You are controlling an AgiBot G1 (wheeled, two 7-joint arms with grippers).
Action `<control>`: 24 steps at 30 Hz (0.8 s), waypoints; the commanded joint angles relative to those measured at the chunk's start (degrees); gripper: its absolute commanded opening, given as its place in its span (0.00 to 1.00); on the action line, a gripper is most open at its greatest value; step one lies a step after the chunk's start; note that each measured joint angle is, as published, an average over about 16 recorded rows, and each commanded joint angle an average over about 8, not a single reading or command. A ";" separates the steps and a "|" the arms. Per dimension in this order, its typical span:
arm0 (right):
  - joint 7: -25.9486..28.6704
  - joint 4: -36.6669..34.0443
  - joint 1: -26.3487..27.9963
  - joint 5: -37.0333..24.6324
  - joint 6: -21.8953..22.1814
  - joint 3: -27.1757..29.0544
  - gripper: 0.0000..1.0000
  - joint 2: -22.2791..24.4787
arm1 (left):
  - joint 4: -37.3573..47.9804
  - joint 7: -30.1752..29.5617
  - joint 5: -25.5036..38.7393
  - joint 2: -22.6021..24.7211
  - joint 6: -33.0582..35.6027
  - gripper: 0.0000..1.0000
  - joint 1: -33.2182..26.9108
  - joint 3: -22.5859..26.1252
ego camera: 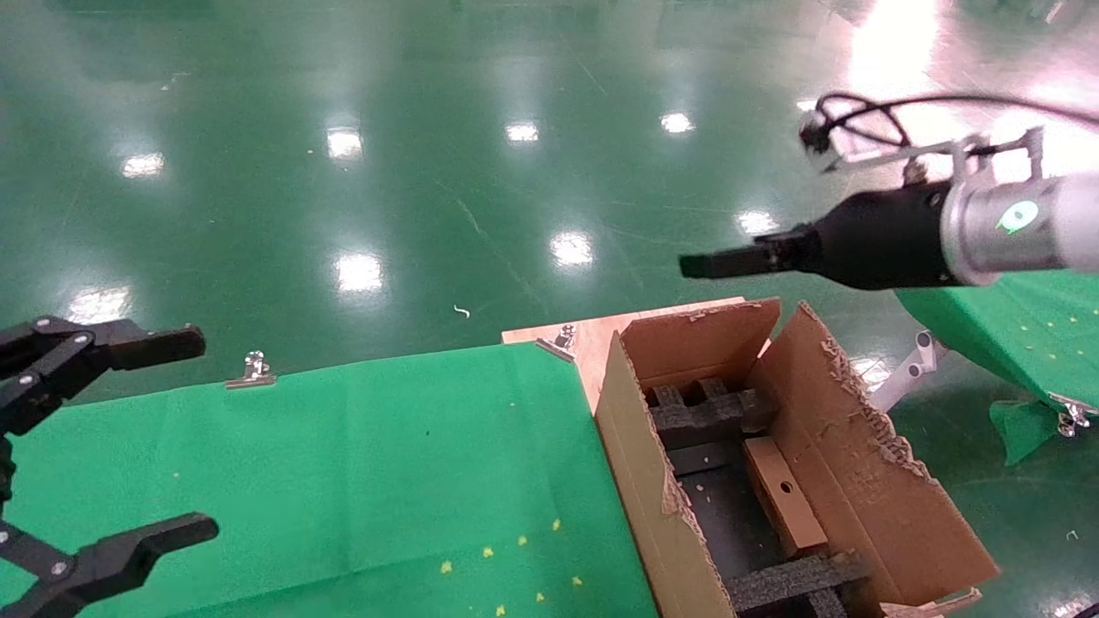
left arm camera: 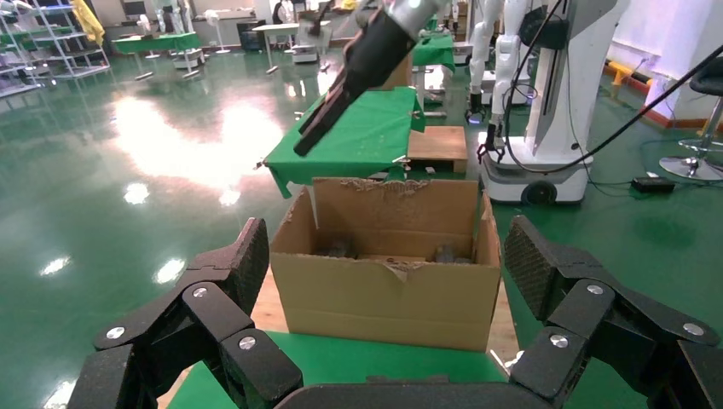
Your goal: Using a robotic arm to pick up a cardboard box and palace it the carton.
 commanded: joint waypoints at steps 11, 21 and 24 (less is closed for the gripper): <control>-1.98 0.05 0.40 4.36 -2.11 2.07 1.00 0.37 | 0.01 0.00 0.00 -0.01 -0.01 1.00 0.00 0.00; -11.91 -0.42 -7.39 9.00 -6.63 11.62 1.00 -1.43 | 0.02 0.01 -0.01 -0.01 -0.01 1.00 0.00 0.01; -15.54 -0.61 -10.24 10.73 -8.29 15.11 1.00 -2.09 | 0.02 0.01 -0.01 -0.01 -0.01 1.00 0.00 0.01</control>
